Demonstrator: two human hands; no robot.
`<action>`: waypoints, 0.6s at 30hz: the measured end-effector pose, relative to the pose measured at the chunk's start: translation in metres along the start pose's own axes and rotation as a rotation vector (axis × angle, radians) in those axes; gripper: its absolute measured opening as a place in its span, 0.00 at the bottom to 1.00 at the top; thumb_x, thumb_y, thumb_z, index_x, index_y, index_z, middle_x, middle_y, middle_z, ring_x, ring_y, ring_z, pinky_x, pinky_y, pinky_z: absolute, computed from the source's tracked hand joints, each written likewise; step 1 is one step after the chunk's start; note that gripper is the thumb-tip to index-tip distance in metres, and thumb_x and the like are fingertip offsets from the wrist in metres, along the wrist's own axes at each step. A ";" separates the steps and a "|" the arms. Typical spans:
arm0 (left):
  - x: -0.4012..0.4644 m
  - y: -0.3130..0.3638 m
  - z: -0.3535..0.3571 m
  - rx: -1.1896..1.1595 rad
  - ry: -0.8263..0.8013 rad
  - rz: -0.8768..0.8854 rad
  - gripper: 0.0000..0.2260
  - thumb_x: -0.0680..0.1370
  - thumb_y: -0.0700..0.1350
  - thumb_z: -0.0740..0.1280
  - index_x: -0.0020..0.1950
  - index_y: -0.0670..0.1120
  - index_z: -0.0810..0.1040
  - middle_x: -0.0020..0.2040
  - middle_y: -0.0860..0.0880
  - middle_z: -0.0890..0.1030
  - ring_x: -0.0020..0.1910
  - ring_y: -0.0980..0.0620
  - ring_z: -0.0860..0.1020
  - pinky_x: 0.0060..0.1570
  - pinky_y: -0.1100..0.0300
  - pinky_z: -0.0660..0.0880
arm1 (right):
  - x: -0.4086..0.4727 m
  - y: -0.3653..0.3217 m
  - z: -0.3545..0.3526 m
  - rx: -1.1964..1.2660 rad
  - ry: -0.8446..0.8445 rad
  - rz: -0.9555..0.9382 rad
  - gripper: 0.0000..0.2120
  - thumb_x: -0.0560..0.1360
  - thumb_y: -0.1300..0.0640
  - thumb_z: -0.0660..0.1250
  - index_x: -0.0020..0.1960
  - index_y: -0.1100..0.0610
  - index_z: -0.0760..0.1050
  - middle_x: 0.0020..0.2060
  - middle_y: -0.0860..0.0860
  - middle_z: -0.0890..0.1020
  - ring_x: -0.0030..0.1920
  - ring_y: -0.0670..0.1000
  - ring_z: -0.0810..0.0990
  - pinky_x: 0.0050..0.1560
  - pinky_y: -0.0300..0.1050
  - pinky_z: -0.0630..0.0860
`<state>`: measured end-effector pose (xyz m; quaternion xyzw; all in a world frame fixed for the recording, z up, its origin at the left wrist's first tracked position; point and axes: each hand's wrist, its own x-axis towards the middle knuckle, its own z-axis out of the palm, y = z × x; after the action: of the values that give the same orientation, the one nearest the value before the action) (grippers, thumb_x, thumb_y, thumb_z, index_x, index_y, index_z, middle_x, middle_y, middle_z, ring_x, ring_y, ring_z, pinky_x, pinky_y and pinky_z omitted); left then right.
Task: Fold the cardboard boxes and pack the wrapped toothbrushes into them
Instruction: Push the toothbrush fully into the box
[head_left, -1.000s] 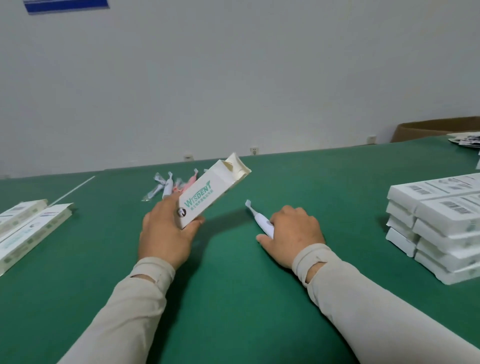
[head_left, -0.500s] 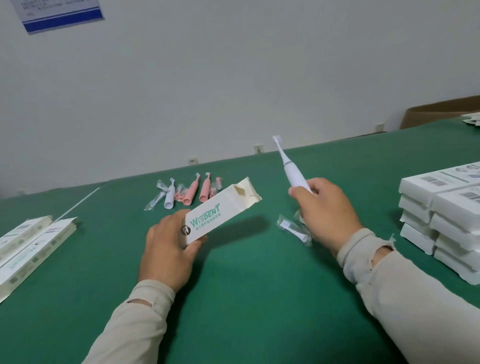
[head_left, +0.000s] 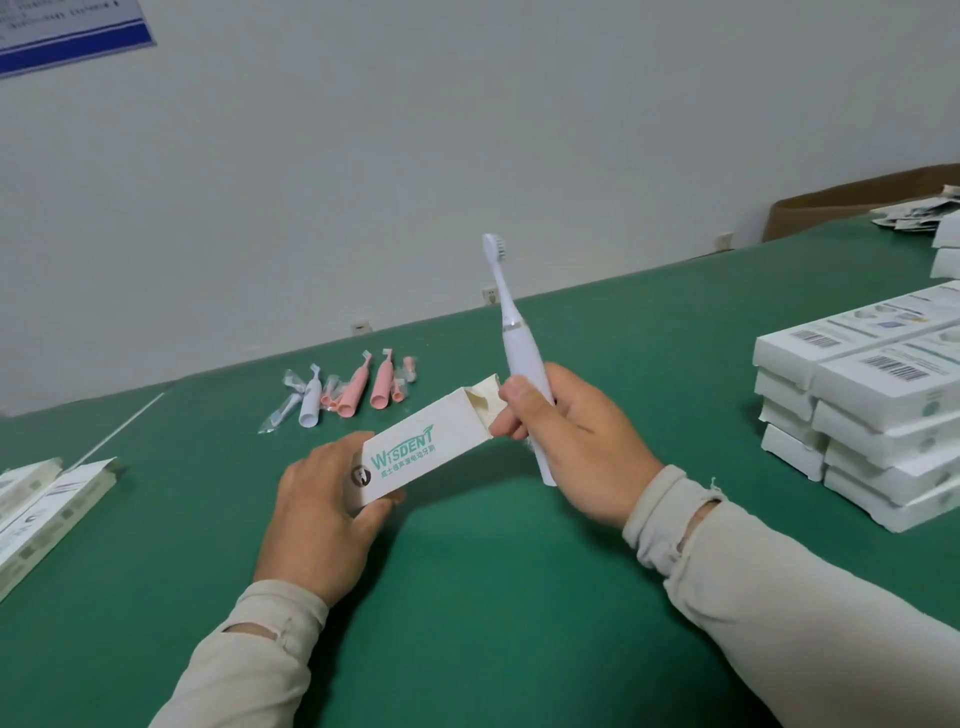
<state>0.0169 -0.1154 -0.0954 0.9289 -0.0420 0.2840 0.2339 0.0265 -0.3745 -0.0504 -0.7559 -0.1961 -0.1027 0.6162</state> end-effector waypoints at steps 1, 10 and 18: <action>-0.001 0.000 0.000 0.002 0.001 -0.001 0.24 0.70 0.44 0.77 0.61 0.62 0.74 0.49 0.68 0.72 0.54 0.51 0.69 0.52 0.58 0.63 | 0.000 0.002 -0.001 -0.021 0.003 0.014 0.16 0.82 0.42 0.58 0.48 0.51 0.77 0.43 0.46 0.85 0.45 0.55 0.81 0.53 0.57 0.78; -0.002 0.004 -0.001 -0.059 -0.014 0.005 0.26 0.71 0.46 0.77 0.57 0.69 0.69 0.50 0.69 0.73 0.52 0.54 0.67 0.49 0.62 0.62 | 0.002 0.013 0.001 -0.038 -0.090 0.148 0.15 0.82 0.42 0.58 0.50 0.51 0.75 0.39 0.47 0.86 0.36 0.45 0.82 0.37 0.40 0.77; -0.001 -0.001 -0.002 -0.044 0.001 -0.013 0.25 0.70 0.48 0.77 0.56 0.69 0.68 0.49 0.68 0.72 0.53 0.53 0.68 0.50 0.59 0.63 | 0.005 0.009 0.004 -0.144 -0.042 0.190 0.19 0.80 0.41 0.60 0.47 0.56 0.78 0.34 0.46 0.85 0.29 0.45 0.79 0.33 0.41 0.75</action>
<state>0.0153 -0.1141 -0.0950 0.9237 -0.0420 0.2817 0.2564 0.0347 -0.3710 -0.0574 -0.8153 -0.1288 -0.0418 0.5630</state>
